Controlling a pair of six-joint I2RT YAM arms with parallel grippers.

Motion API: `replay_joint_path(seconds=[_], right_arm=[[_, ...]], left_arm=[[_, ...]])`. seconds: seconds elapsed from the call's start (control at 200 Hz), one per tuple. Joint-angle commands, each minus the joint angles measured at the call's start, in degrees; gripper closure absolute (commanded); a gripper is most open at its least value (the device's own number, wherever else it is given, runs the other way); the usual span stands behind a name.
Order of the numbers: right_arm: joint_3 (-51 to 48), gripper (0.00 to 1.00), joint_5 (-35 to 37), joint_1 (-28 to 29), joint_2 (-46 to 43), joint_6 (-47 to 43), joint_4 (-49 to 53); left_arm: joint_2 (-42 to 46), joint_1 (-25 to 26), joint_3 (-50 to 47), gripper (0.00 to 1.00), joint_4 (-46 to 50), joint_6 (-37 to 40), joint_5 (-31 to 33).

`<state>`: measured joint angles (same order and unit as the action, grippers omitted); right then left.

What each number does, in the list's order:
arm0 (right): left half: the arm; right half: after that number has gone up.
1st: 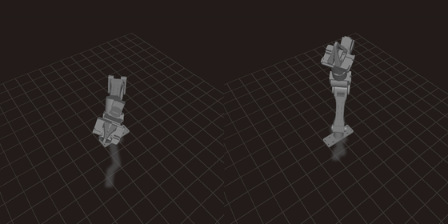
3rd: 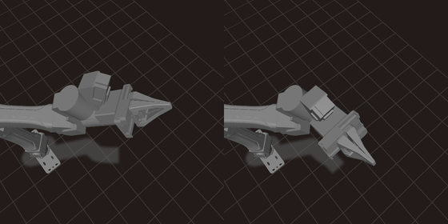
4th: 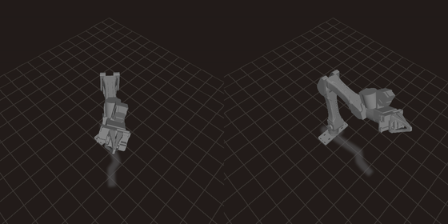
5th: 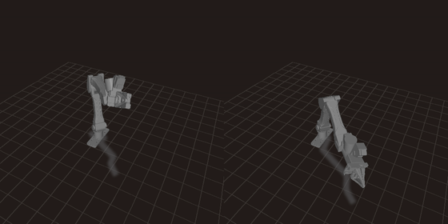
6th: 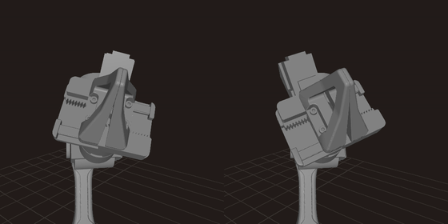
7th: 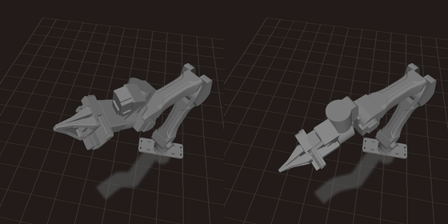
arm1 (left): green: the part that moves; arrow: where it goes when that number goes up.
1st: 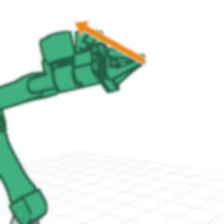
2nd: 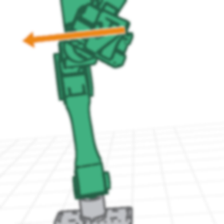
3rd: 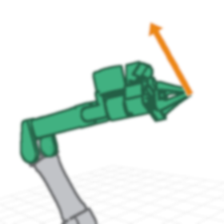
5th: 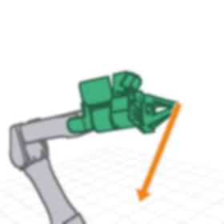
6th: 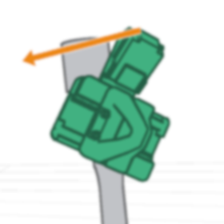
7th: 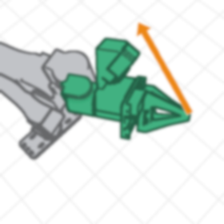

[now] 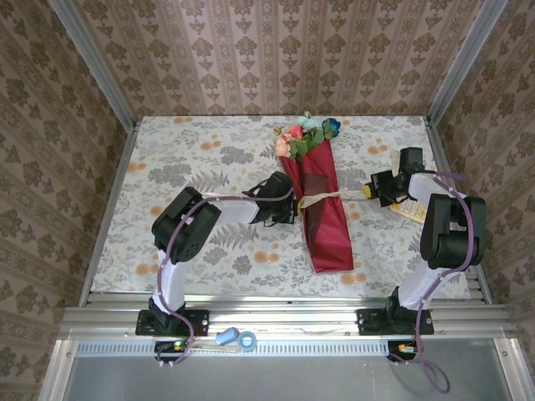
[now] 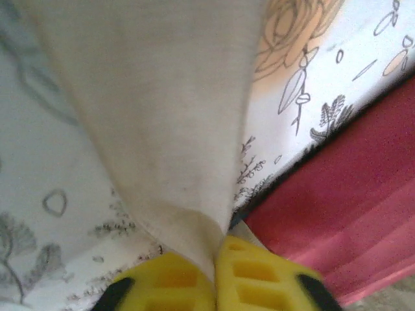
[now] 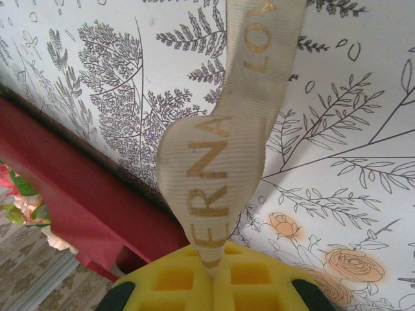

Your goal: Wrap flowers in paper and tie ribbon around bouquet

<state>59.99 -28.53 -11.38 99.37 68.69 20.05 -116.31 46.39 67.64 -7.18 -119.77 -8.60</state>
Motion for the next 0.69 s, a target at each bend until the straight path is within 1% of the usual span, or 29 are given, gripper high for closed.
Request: replay_joint_path(seconds=[0.0,0.16,0.225,0.325,0.37,0.39,0.46,0.55,0.655,0.69], right_arm=[[-0.8,1.0,0.2,0.1,-1.0,-1.1,1.4],[0.4,1.0,-0.4,0.6,0.8,-1.8,2.7],[0.7,0.86,-0.1,1.2,0.8,-1.9,3.1],[0.3,0.62,1.0,3.2,0.0,-0.2,3.2],[-0.3,0.54,1.4,4.2,-0.3,0.8,2.5],[-0.5,0.52,1.6,4.8,-0.4,1.3,2.1],[-1.0,0.49,2.2,6.3,-0.2,3.2,0.9],[-0.9,0.47,2.3,8.2,0.7,5.4,-1.1],[0.9,0.47,3.3,10.6,1.9,6.5,-1.3],[1.4,0.49,3.5,11.3,2.1,6.8,-1.5]], left_arm=[[0.2,-0.8,0.0,1.0,-0.4,-14.5,2.5],[0.3,-1.3,-1.1,1.0,-2.1,-13.0,2.4],[0.2,-1.3,-1.6,1.0,-3.0,-13.0,2.1],[-0.1,-1.4,-1.8,1.0,-4.1,-12.8,1.9],[-0.3,-1.3,-1.7,1.0,-4.5,-12.7,1.9],[-0.3,-1.3,-1.7,1.0,-4.5,-12.7,1.8],[-0.3,-1.3,-1.7,1.0,-4.7,-12.6,1.8],[-0.1,-1.4,-1.7,1.0,-4.7,-12.3,1.6],[-0.2,-1.5,-1.7,1.0,-4.8,-12.1,1.5],[-0.2,-1.5,-1.7,1.0,-4.7,-12.0,1.4]])
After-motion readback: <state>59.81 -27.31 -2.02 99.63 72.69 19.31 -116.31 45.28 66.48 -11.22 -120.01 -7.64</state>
